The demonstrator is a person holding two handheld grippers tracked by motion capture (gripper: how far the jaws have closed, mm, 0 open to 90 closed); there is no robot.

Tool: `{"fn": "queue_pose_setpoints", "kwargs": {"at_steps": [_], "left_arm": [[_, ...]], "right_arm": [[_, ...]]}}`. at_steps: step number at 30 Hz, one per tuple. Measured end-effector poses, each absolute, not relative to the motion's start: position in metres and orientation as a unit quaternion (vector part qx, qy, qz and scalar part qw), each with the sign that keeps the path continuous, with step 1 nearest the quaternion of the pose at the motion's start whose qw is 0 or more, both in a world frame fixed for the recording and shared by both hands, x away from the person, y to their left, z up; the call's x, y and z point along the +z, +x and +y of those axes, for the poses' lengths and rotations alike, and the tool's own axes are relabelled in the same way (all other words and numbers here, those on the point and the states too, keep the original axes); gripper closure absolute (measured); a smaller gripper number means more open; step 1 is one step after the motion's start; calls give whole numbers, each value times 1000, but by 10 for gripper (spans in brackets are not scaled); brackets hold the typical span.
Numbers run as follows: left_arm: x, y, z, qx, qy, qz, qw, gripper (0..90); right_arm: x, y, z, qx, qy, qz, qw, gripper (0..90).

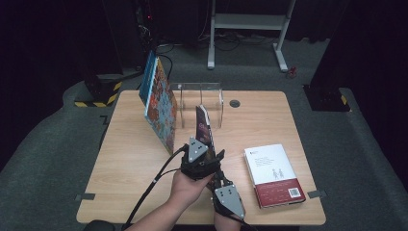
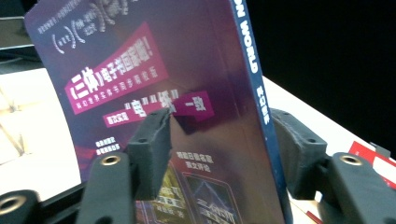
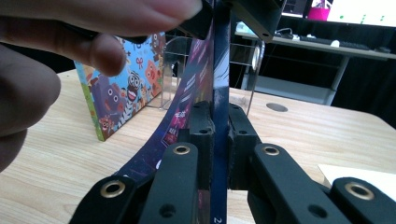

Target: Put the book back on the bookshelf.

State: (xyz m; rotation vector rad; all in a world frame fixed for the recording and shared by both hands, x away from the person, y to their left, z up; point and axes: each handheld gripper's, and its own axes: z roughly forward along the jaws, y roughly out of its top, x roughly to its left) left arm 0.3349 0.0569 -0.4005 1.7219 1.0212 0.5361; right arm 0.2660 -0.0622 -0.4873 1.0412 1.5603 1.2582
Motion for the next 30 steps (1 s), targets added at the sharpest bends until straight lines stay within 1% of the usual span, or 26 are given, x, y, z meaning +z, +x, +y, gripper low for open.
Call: {"fn": "queue_pose_setpoints", "kwargs": {"at_steps": [2,9,12,15,17,20,22,26,28,29,30], "left_arm": [[-400,333,58,228,713,423,510,450],[-399,326,61,254,703,420,515,555],[-400,324,62,261,697,422,518,636],[-403,324,65,262,692,426,520,713],[-404,324,68,263,691,426,522,764],[-405,323,72,257,692,422,527,792],[-404,322,74,260,692,414,531,805],[-401,320,77,268,690,402,539,832],[-400,320,78,271,691,398,540,836],[-400,320,79,282,691,392,538,840],[-398,320,81,284,689,389,542,840]], "right_arm": [[-486,266,-60,505,414,625,427,837],[-485,264,-54,509,407,629,424,821],[-485,264,-52,514,399,632,421,776],[-485,263,-50,525,388,637,410,713],[-485,262,-47,529,383,645,397,655],[-485,261,-47,546,380,649,368,598],[-484,260,-47,559,376,652,348,582],[-483,254,-47,571,359,662,328,586],[-483,252,-47,572,356,665,323,586],[-482,251,-47,575,354,665,319,598],[-482,249,-48,572,357,663,325,609]]}}
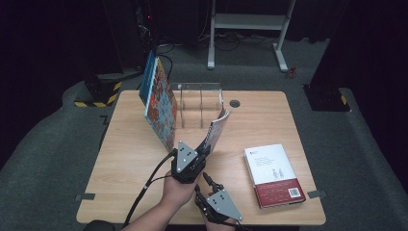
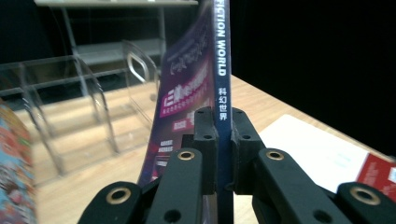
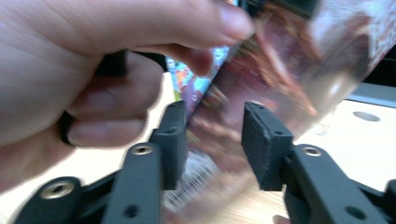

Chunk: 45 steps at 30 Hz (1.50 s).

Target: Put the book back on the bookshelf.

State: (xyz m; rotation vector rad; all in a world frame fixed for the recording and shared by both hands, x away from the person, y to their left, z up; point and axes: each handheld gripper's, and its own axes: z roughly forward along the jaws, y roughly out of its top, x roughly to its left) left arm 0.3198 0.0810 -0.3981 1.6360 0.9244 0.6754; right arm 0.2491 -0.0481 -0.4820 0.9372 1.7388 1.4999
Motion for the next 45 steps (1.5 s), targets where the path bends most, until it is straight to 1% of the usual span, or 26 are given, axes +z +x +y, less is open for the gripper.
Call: {"fn": "queue_pose_setpoints", "kwargs": {"at_steps": [6,8,17,21,30,33,40,45], "left_arm": [[-389,323,92,285,671,392,561,840],[-387,325,94,284,669,393,563,840],[-381,327,94,283,662,388,575,840],[-377,325,91,281,658,382,584,840],[-375,320,92,279,654,370,598,840],[-376,320,91,280,650,372,601,840],[-375,324,90,277,647,378,601,840],[-375,323,88,277,649,376,601,839]], "right_arm": [[-488,252,-59,569,384,658,309,593],[-487,252,-59,574,381,657,304,560],[-483,253,-53,594,372,661,267,362],[-484,256,-49,587,376,671,252,303],[-487,261,-51,571,397,671,257,287],[-484,257,-49,582,385,667,262,283],[-480,253,-50,593,384,661,251,240],[-477,253,-47,595,382,660,254,222]]}}
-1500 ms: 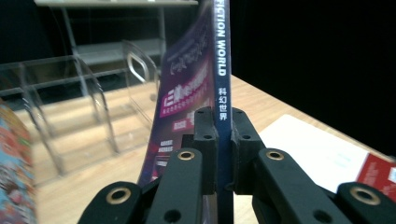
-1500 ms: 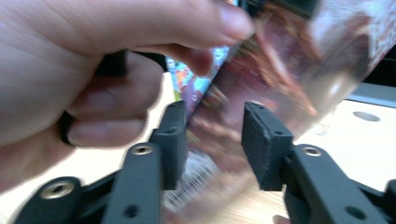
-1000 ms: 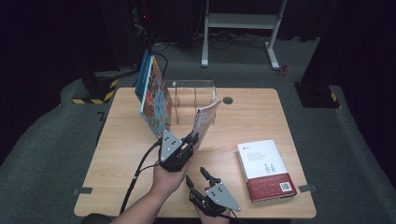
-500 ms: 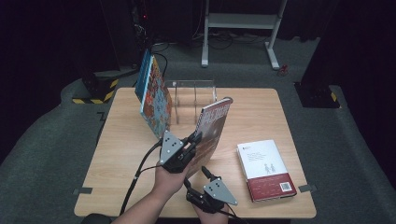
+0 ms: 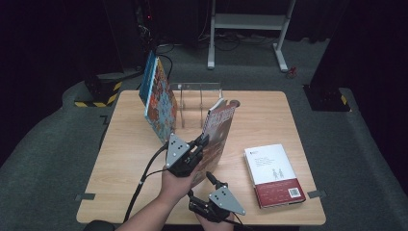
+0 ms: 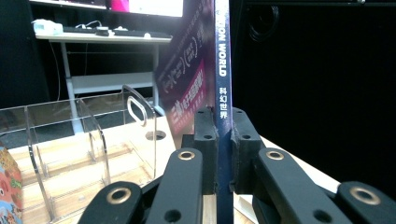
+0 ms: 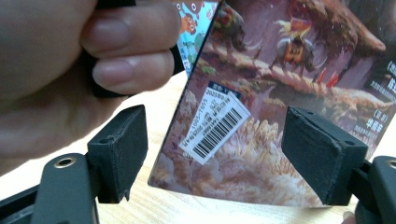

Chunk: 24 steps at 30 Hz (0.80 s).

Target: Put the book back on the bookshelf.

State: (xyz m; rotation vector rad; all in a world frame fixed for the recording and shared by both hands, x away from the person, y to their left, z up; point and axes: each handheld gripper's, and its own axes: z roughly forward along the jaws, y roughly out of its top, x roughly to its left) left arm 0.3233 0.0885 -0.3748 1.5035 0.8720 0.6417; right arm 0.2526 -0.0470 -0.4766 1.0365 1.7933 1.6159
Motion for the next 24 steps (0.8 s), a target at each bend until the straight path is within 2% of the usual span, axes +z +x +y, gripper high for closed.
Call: {"fn": "queue_pose_setpoints", "kwargs": {"at_steps": [24], "left_arm": [[-385,311,104,265,662,367,598,839]], "right_arm": [[-495,268,-39,540,399,695,258,173]]}}
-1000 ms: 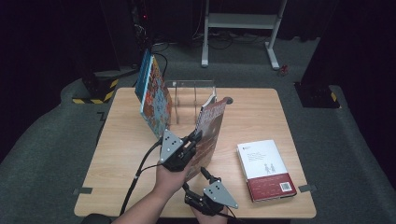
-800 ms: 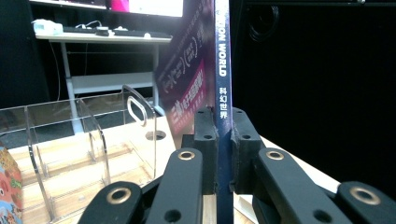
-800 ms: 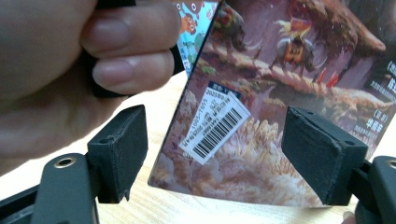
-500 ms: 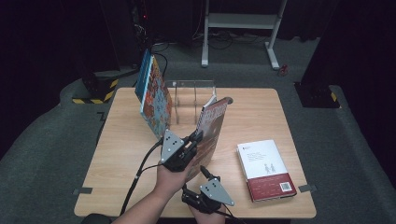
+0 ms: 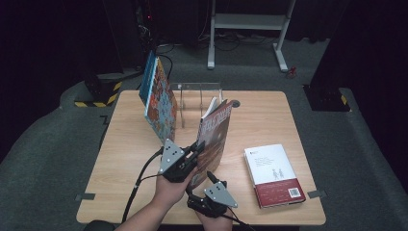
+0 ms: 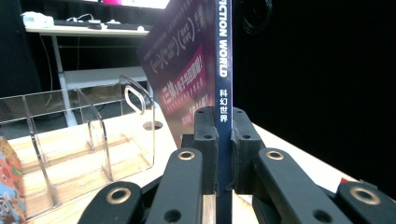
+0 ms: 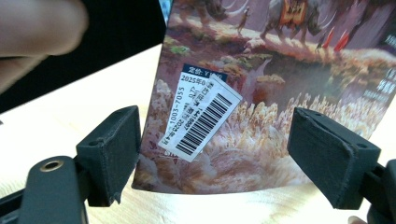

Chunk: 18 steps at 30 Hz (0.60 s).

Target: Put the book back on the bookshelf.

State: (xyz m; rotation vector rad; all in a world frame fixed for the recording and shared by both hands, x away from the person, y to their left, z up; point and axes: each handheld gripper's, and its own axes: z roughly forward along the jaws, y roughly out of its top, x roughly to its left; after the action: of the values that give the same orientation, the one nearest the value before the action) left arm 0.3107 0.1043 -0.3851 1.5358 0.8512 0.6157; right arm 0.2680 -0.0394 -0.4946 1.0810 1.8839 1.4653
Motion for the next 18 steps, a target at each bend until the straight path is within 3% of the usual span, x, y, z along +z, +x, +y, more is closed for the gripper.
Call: {"fn": "queue_pose_setpoints", "kwargs": {"at_steps": [18], "left_arm": [[-409,294,123,274,669,354,594,839]], "right_arm": [[-513,282,-30,498,389,732,254,171]]}}
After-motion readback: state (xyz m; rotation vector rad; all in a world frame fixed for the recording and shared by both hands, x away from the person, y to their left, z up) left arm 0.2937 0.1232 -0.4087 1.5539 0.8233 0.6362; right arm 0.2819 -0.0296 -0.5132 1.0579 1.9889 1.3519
